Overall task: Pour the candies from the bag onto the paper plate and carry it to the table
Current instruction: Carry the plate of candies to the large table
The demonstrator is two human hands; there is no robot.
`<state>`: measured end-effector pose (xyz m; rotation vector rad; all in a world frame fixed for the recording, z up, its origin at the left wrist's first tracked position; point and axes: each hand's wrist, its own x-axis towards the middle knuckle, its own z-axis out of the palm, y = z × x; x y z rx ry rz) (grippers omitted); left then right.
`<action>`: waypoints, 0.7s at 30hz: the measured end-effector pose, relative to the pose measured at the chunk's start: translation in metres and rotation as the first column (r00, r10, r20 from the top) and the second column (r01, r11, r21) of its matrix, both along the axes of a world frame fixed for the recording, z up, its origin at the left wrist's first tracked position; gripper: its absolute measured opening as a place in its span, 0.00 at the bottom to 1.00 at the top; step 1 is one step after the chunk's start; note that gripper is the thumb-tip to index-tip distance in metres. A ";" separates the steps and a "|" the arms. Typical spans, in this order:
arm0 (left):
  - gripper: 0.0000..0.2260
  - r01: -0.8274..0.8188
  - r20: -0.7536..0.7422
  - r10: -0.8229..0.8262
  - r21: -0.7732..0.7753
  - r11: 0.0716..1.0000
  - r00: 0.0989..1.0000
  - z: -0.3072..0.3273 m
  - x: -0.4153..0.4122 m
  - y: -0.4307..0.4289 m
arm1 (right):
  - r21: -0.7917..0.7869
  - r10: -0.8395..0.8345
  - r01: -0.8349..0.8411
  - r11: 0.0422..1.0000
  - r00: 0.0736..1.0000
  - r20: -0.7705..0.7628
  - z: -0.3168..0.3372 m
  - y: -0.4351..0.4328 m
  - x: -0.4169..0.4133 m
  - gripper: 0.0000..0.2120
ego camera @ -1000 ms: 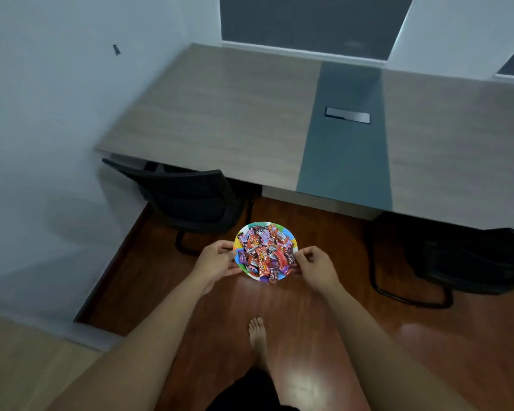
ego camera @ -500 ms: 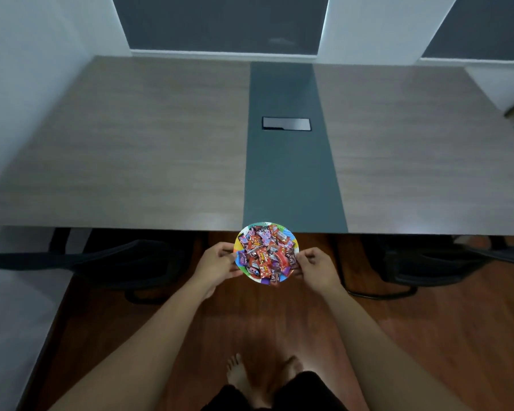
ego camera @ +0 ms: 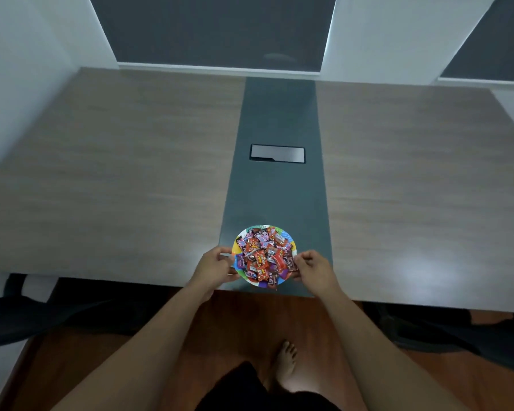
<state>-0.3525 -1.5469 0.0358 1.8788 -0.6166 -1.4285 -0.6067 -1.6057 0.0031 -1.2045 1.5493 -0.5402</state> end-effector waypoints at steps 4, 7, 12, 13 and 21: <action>0.07 -0.023 -0.014 0.023 0.022 0.999 1.000 0.000 -0.008 -0.048 | 0.033 0.014 -0.014 0.999 1.000 0.013 0.000 -0.052 -0.008 0.06; 0.07 -0.021 -0.014 0.021 0.028 0.999 1.000 0.000 -0.007 -0.086 | 0.054 0.031 -0.031 0.998 0.999 0.018 0.000 -0.085 -0.008 0.07; 0.08 -0.007 -0.038 0.008 0.021 1.000 0.999 -0.008 0.003 -0.164 | 0.070 -0.003 0.001 0.998 1.000 0.031 -0.005 -0.153 -0.002 0.07; 0.07 0.006 -0.033 -0.005 0.026 1.000 0.999 -0.009 0.005 -0.178 | 0.071 -0.013 0.011 0.997 0.999 0.032 -0.007 -0.165 0.000 0.07; 0.07 0.104 -0.061 -0.099 0.067 0.992 0.993 -0.034 0.033 -0.294 | 0.105 -0.109 0.108 0.989 0.994 -0.003 -0.029 -0.258 0.024 0.07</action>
